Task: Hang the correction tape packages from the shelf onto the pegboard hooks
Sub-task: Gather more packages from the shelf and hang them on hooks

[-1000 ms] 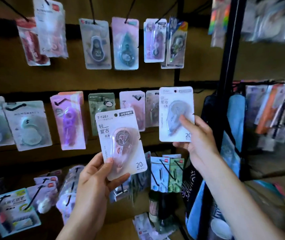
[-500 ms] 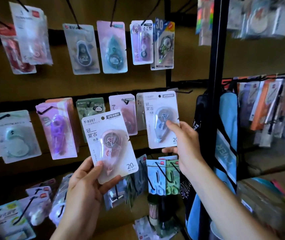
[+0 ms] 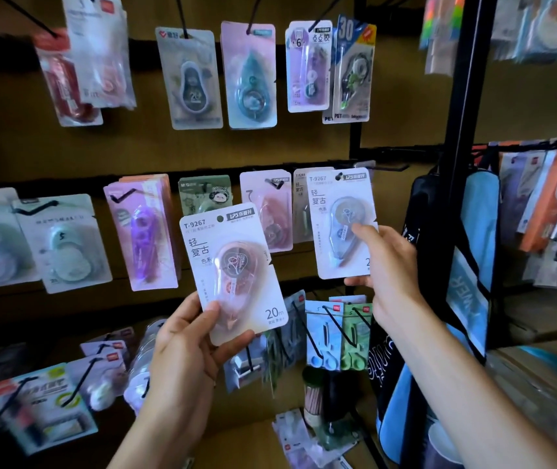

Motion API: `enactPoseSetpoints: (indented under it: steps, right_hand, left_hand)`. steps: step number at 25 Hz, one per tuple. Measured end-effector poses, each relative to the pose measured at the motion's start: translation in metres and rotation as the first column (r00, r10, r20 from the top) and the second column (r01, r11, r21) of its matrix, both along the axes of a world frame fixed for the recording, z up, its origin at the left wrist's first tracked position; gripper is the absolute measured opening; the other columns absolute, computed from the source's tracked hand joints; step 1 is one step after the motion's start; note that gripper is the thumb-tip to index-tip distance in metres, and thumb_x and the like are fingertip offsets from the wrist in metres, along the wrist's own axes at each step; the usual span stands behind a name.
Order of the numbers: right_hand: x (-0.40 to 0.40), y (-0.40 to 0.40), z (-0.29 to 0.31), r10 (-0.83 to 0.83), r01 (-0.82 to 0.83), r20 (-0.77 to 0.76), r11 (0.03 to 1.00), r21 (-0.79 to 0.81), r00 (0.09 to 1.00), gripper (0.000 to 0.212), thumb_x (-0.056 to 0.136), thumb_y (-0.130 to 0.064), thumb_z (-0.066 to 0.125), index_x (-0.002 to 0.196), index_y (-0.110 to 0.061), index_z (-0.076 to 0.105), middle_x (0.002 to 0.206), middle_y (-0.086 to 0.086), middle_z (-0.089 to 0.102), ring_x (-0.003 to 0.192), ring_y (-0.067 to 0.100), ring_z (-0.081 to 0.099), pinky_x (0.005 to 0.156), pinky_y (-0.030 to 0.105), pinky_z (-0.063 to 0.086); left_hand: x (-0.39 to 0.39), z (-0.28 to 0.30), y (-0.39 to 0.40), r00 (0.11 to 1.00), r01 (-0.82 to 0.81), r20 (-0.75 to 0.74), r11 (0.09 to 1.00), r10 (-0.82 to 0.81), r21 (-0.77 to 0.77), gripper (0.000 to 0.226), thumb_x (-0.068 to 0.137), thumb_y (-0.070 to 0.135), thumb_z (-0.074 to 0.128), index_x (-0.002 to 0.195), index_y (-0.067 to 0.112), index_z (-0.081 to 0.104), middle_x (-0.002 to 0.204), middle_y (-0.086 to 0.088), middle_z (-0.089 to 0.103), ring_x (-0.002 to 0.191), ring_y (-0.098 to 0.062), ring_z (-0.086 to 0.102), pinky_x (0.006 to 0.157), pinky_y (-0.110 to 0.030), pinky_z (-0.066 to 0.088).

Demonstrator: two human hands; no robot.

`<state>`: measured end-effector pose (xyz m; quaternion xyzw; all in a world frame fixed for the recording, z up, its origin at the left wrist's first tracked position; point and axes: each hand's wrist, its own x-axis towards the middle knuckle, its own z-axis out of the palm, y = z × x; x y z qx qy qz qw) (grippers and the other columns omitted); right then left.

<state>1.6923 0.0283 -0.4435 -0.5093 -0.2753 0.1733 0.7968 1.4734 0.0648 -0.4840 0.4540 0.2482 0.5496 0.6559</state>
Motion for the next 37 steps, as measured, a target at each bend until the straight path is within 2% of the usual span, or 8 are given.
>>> enactPoseSetpoints:
  steps: [9,14,16,18,20,22,30,37]
  right_hand:
    - [0.012,0.044,0.023,0.056,-0.068,-0.065,0.975,-0.212,0.996,0.025,0.085,-0.032,0.071,0.097,-0.012,0.062,0.096,0.006,0.070,0.071,0.022,0.067,0.042,0.027,0.052]
    - [0.020,0.054,0.009,-0.050,0.072,0.063,0.905,-0.420,0.997,0.040,0.085,-0.043,0.069,0.110,-0.019,0.048,0.105,0.002,0.056,0.098,0.026,0.062,0.072,0.041,0.060]
    - [0.006,0.036,-0.007,-0.216,0.278,0.233,0.919,-0.281,0.948,0.034,0.086,-0.040,0.066,0.111,-0.021,0.053,0.110,-0.002,0.061,0.100,0.022,0.061,0.075,0.032,0.051]
    - [-0.022,0.009,-0.020,0.028,-0.012,0.223,0.997,-0.075,0.974,0.026,0.088,-0.039,0.064,0.106,-0.021,0.061,0.100,-0.010,0.069,0.096,0.011,0.065,0.074,0.023,0.049]
    - [-0.049,-0.012,-0.028,0.406,-0.396,0.284,0.913,-0.094,0.869,0.029,0.086,-0.040,0.064,0.109,-0.022,0.066,0.102,-0.014,0.074,0.099,0.003,0.068,0.083,0.015,0.051]
    - [-0.061,-0.017,-0.036,0.513,-0.503,0.263,0.857,-0.107,0.817,0.030,0.084,-0.032,0.072,0.112,-0.021,0.067,0.107,-0.004,0.076,0.102,0.012,0.071,0.089,0.026,0.055]
    - [-0.002,-0.007,-0.002,0.228,-0.237,0.100,0.968,0.085,0.968,0.036,0.074,-0.039,0.079,0.099,-0.015,0.071,0.104,0.011,0.076,0.108,0.036,0.067,0.104,0.057,0.044]
    - [0.007,0.008,0.009,0.166,-0.169,0.073,0.984,0.049,0.983,0.021,0.084,-0.021,0.074,0.100,-0.007,0.070,0.095,0.012,0.075,0.083,0.024,0.069,0.077,0.037,0.057]
  left_hand:
    - [0.001,0.002,-0.006,0.999,0.040,0.002,0.999,-0.040,0.019,0.027,0.099,0.005,0.045,0.107,0.015,0.069,0.106,-0.006,0.076,0.088,-0.024,0.074,0.059,-0.030,0.062]
    - [-0.004,0.005,-0.004,1.000,0.024,0.006,0.999,-0.024,0.031,0.026,0.098,0.006,0.046,0.113,0.010,0.067,0.107,-0.007,0.076,0.088,-0.024,0.075,0.061,-0.032,0.063]
    - [-0.003,0.005,-0.004,1.000,0.020,0.003,0.999,-0.020,0.044,0.026,0.099,0.006,0.046,0.112,0.010,0.068,0.106,-0.006,0.076,0.087,-0.023,0.075,0.060,-0.031,0.063]
    - [0.004,0.002,-0.004,1.000,0.022,-0.024,0.998,-0.021,0.066,0.026,0.099,0.006,0.046,0.108,0.014,0.070,0.102,-0.005,0.077,0.085,-0.022,0.075,0.058,-0.029,0.062]
    - [0.014,-0.001,-0.006,0.997,0.046,-0.064,0.994,-0.040,0.096,0.024,0.098,0.008,0.049,0.107,0.015,0.071,0.101,-0.006,0.077,0.085,-0.022,0.074,0.057,-0.027,0.060]
    - [0.026,-0.005,-0.011,0.991,0.073,-0.118,0.988,-0.057,0.134,0.023,0.096,0.010,0.053,0.107,0.015,0.072,0.097,-0.007,0.077,0.080,-0.020,0.073,0.053,-0.028,0.059]
    - [0.028,-0.012,-0.006,0.979,0.036,-0.203,0.997,-0.023,0.062,0.011,0.090,0.012,0.062,0.098,0.012,0.070,0.095,-0.008,0.078,0.081,-0.027,0.074,0.059,-0.035,0.055]
    - [0.009,-0.025,0.004,0.981,-0.059,-0.182,0.998,0.060,0.008,0.015,0.094,0.004,0.055,0.100,0.012,0.067,0.097,-0.013,0.076,0.072,-0.020,0.073,0.047,-0.024,0.053]
